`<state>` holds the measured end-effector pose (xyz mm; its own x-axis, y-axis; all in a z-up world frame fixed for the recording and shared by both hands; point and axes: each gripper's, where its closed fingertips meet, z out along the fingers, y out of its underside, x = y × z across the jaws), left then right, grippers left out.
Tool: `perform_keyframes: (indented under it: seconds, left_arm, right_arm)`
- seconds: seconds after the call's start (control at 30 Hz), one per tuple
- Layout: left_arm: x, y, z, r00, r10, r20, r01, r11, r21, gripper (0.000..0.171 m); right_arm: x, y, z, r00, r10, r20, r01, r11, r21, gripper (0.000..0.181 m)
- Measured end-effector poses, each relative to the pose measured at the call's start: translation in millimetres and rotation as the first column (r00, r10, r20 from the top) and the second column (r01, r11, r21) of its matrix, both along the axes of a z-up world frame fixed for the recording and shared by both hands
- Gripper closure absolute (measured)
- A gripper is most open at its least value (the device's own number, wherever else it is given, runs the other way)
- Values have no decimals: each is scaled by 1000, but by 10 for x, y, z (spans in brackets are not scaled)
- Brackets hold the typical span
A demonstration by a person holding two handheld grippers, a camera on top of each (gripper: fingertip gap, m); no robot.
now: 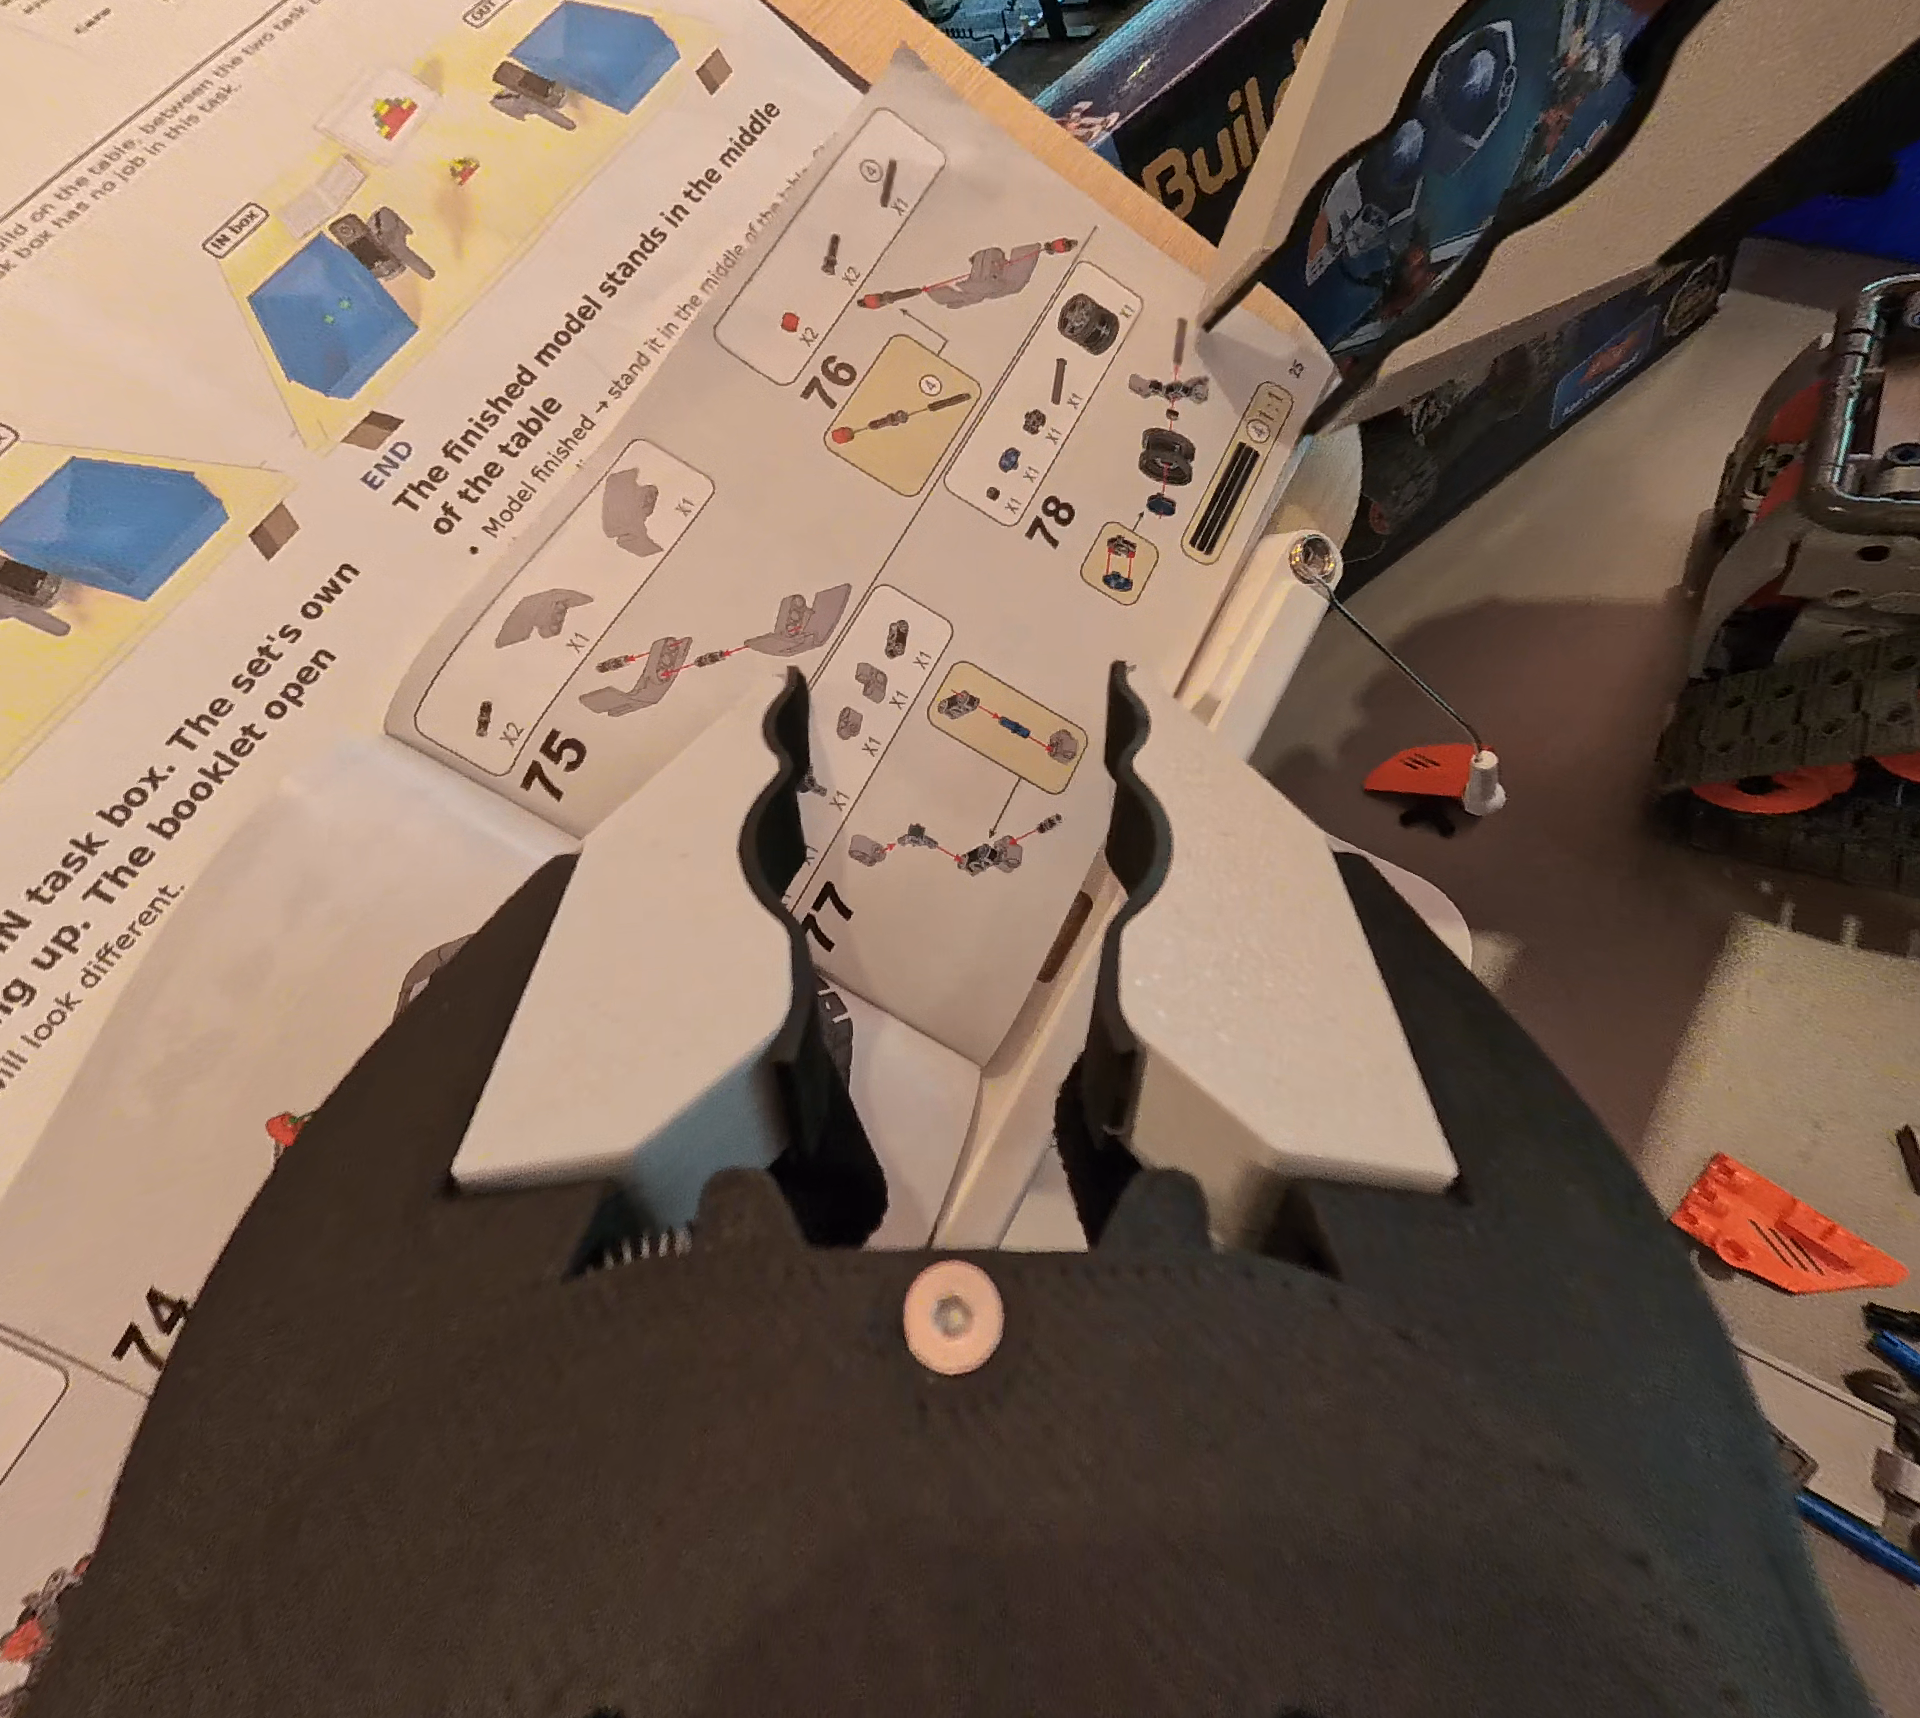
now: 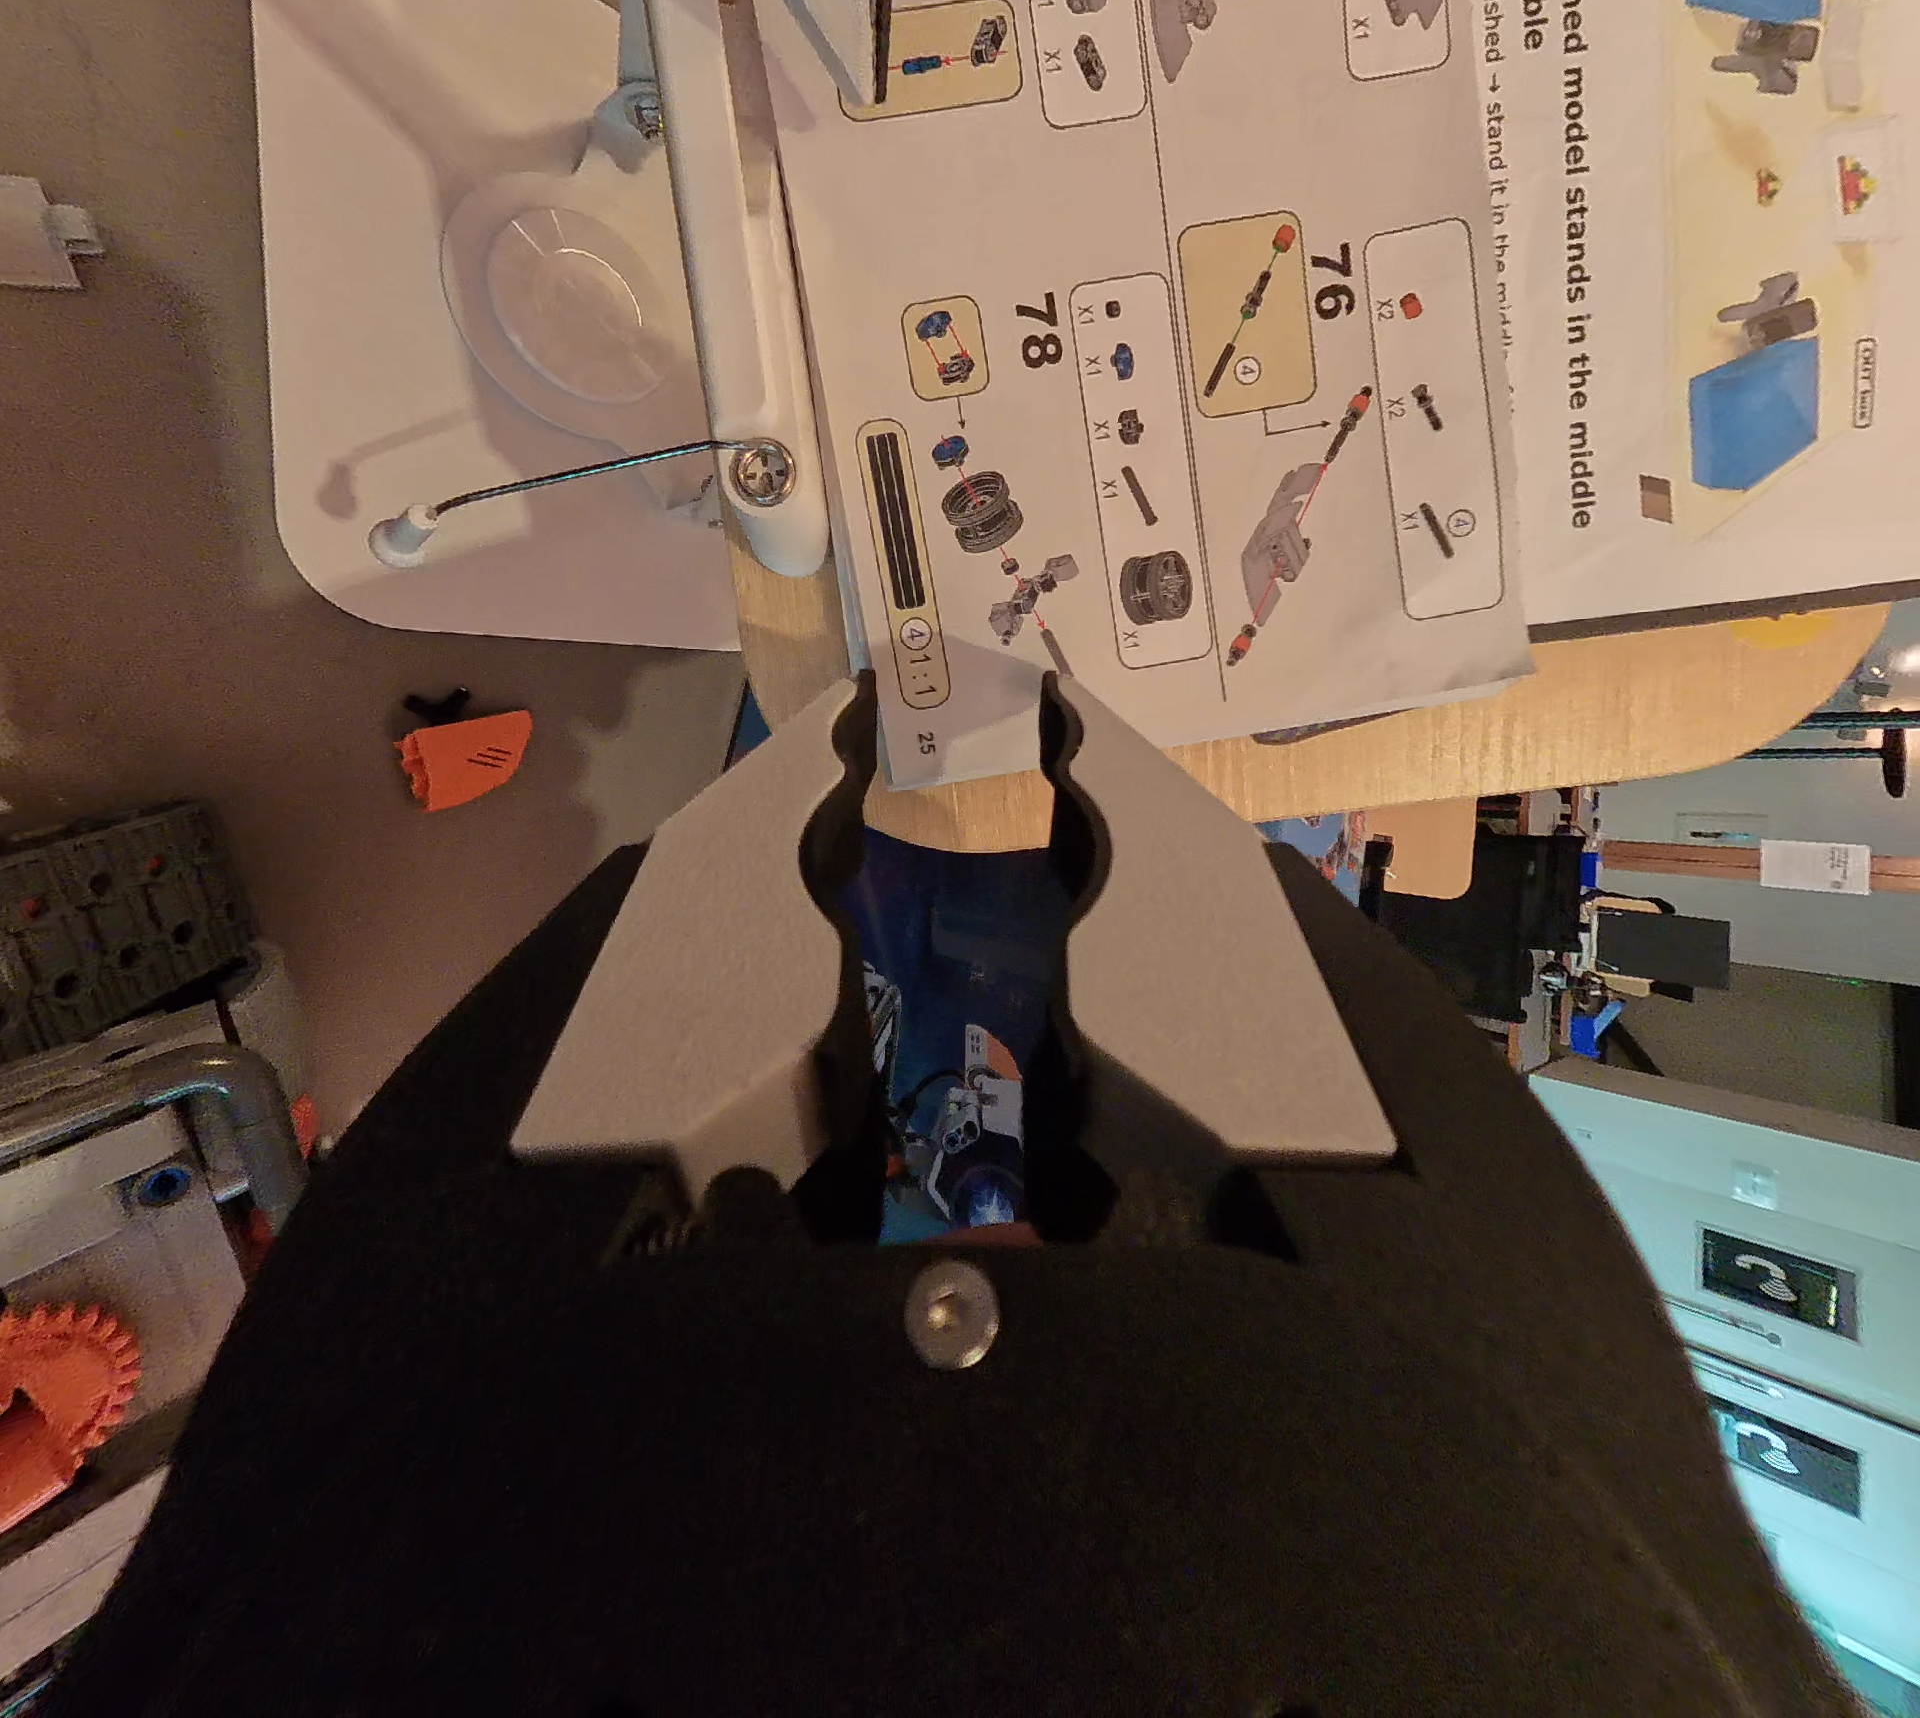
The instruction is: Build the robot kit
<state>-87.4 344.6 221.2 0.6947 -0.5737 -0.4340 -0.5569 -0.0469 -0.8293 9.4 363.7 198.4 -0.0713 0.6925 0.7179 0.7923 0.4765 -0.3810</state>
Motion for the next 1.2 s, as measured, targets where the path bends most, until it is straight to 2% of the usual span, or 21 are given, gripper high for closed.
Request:
perform_keyframes:
  seconds: [0.13,0.23,0.27,0.47,0.7,0.83,0.93,0.97,1.03,1.13,1.2]
  left_arm:
    - [3,-1,-3,1000,-2,1,2,1000,0,117]
    - [8,-3,-7,1000,-4,1,4,1000,-1,116]
    - [15,-8,-10,1000,-7,-1,7,1000,-1,116]
    - [105,-49,-31,999,-40,-10,40,999,-5,116]
    - [454,-176,4,991,-134,-16,134,991,27,125]
    - [545,-178,-51,990,-141,-28,142,990,21,124]
    - [504,-149,-101,992,-112,-61,113,993,13,124]
    - [492,-148,-91,993,-109,-52,110,994,13,124]
    - [458,-132,-83,994,-99,-45,99,995,8,123]
    - [423,-114,-90,995,-92,-40,93,996,5,123]
    - [411,-105,-99,995,-88,-44,88,996,4,123]
  right_arm:
    - [10,-38,14,1000,8,-14,-8,999,-31,157]
    - [9,-96,32,999,23,-36,-24,998,-56,171]
    - [6,-111,41,999,27,-39,-29,998,-57,181]
    - [-35,-220,245,992,26,-127,-35,997,-75,181]
    - [-198,-476,617,974,80,-214,-99,992,-81,181]
    - [-308,-592,745,964,101,-246,-125,989,-84,181]
    - [-179,-505,529,988,72,-137,-86,991,-98,180]
    - [-110,-423,428,995,35,-94,-44,994,-95,159]
    - [-28,-269,255,999,-4,-40,2,999,-39,145]
    - [-9,-162,49,1000,-19,7,19,999,27,141]
    - [-15,-111,-19,999,-36,3,36,999,28,146]
